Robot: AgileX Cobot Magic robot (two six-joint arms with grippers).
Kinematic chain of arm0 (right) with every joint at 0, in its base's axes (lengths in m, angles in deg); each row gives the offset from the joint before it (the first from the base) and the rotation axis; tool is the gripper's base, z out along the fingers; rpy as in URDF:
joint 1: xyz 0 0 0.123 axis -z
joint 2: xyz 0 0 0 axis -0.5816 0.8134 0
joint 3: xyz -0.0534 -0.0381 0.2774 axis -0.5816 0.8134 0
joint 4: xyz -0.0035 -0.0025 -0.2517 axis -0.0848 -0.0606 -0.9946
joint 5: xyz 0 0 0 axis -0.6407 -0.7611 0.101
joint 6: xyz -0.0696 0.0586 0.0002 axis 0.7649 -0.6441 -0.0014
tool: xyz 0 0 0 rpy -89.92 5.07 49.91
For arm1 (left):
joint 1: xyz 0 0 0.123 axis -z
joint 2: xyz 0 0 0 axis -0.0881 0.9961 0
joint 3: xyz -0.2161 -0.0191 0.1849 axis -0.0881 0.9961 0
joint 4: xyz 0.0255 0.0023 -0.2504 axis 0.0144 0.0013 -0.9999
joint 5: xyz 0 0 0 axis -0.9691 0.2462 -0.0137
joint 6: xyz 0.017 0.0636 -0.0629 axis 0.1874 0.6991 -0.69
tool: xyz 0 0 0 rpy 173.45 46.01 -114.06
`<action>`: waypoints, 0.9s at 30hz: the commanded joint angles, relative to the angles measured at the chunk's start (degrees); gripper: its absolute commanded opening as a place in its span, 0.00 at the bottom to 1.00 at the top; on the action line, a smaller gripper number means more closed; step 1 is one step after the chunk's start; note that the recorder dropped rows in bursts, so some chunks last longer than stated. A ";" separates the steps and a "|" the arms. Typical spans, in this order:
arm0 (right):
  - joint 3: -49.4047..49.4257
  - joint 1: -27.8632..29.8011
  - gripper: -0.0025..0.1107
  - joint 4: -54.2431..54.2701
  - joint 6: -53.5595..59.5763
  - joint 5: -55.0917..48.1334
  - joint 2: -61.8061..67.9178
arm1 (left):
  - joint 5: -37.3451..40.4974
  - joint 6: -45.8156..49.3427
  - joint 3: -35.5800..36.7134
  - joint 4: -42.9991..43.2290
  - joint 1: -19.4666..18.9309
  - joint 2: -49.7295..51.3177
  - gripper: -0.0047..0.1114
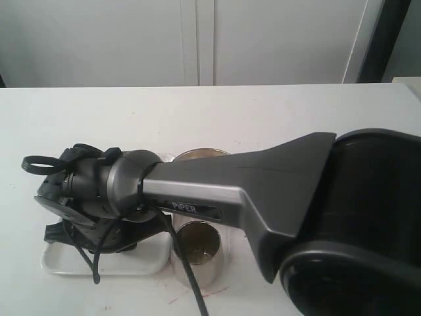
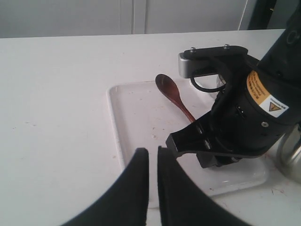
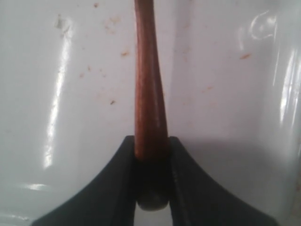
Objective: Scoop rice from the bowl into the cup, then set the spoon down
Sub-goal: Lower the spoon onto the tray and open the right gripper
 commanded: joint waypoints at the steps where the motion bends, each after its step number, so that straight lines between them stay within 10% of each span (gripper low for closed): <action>1: -0.18 0.26 0.04 0.90 2.70 -0.07 -0.05 | -0.21 0.01 -0.36 -0.44 0.28 0.04 0.16; 27: -0.18 0.26 0.29 0.54 2.70 0.50 -0.05 | -0.21 0.01 -0.36 -0.44 0.28 0.04 0.16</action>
